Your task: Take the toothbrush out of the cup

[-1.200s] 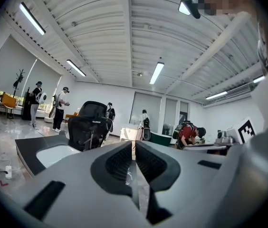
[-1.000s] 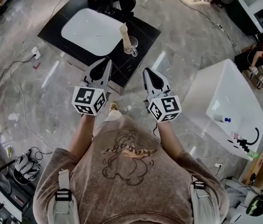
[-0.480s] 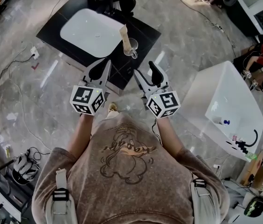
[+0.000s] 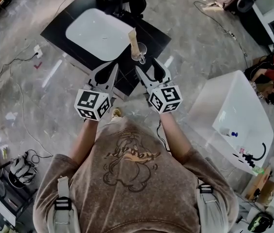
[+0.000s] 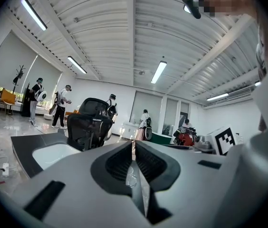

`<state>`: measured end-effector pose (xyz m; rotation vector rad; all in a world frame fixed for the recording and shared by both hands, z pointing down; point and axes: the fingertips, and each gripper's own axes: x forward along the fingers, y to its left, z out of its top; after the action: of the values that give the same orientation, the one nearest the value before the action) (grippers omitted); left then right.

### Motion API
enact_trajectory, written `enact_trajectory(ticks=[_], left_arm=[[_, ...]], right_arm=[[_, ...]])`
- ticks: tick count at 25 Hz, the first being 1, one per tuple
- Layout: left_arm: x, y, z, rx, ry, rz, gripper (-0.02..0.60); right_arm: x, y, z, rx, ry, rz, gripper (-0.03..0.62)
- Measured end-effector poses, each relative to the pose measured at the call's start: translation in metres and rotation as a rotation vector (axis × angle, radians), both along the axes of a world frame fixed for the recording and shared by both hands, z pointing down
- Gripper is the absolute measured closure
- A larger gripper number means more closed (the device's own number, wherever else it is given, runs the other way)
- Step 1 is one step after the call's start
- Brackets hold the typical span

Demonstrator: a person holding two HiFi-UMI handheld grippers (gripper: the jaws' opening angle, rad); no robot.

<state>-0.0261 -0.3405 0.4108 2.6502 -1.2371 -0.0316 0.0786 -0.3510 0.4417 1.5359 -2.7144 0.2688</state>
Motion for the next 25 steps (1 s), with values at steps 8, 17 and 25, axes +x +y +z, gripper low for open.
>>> enact_trajectory(ticks=[8,17,25], left_arm=[[-0.005,-0.003,0.007,-0.019,0.001,-0.022,0.548],[-0.007,-0.002,0.017,-0.044,-0.008,-0.036,0.548],[-0.014,-0.002,0.024,-0.067,-0.008,-0.052,0.548]], right_arm=[[-0.008,-0.073,0.027,-0.025,0.056,-0.006,0.306],[-0.018,-0.143,0.078,-0.139,0.171,-0.02,0.306],[-0.026,-0.17,0.104,-0.219,0.22,-0.036,0.306]])
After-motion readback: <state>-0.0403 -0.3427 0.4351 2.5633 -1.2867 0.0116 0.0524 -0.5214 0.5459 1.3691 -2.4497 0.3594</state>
